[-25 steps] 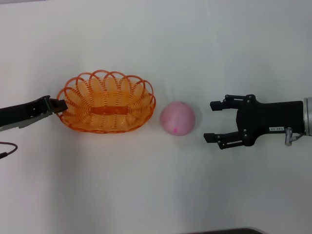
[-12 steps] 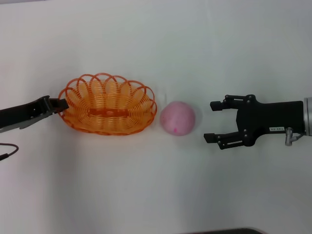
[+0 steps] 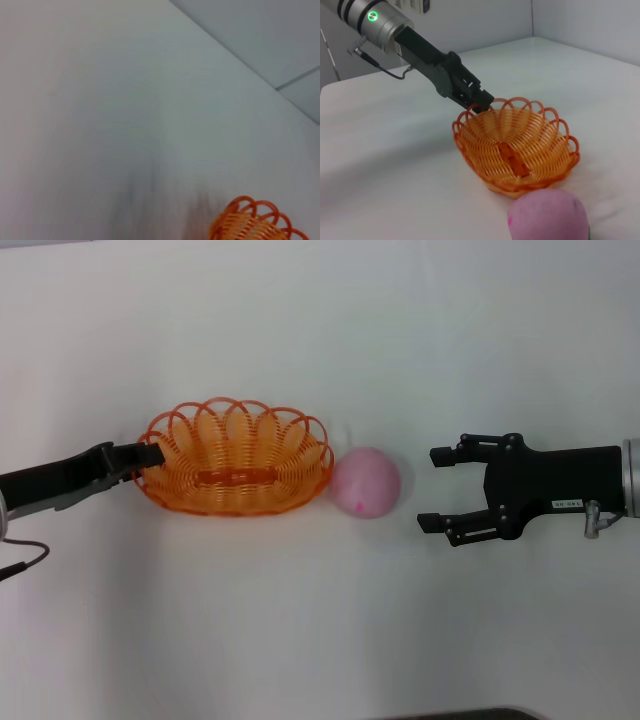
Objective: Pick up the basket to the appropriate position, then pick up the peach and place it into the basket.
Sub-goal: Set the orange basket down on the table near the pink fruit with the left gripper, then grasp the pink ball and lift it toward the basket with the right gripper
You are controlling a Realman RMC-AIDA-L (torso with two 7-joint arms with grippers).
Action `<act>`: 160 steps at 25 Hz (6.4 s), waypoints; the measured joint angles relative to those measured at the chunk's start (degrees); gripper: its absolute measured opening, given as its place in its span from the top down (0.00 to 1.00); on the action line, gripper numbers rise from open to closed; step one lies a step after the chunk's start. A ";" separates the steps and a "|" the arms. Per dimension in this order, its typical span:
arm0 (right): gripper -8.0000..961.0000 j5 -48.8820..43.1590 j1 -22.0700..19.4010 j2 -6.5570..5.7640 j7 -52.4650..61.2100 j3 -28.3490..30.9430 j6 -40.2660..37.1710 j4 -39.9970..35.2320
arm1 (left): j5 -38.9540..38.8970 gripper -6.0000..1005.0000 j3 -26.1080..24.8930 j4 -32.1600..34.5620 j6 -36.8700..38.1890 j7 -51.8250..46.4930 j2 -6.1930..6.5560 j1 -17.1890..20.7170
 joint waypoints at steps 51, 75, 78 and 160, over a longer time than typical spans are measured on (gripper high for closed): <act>0.05 -2.66 -0.80 -0.84 -1.60 -0.17 -6.34 -0.48 | 4.19 0.09 -28.83 -23.97 37.15 84.23 0.22 -4.48; 0.05 -2.86 0.59 -0.45 12.91 0.43 -5.30 -2.82 | 2.19 0.10 -29.21 -25.41 37.60 90.24 0.17 -4.96; 0.05 -3.32 1.96 -0.65 23.78 -0.27 -6.38 -5.74 | 2.10 0.10 -29.20 -25.42 37.68 90.30 0.17 -5.04; 0.23 -19.15 20.58 1.76 63.22 -47.63 7.31 -22.28 | 0.71 0.10 -30.16 -25.50 37.55 92.13 0.26 -4.94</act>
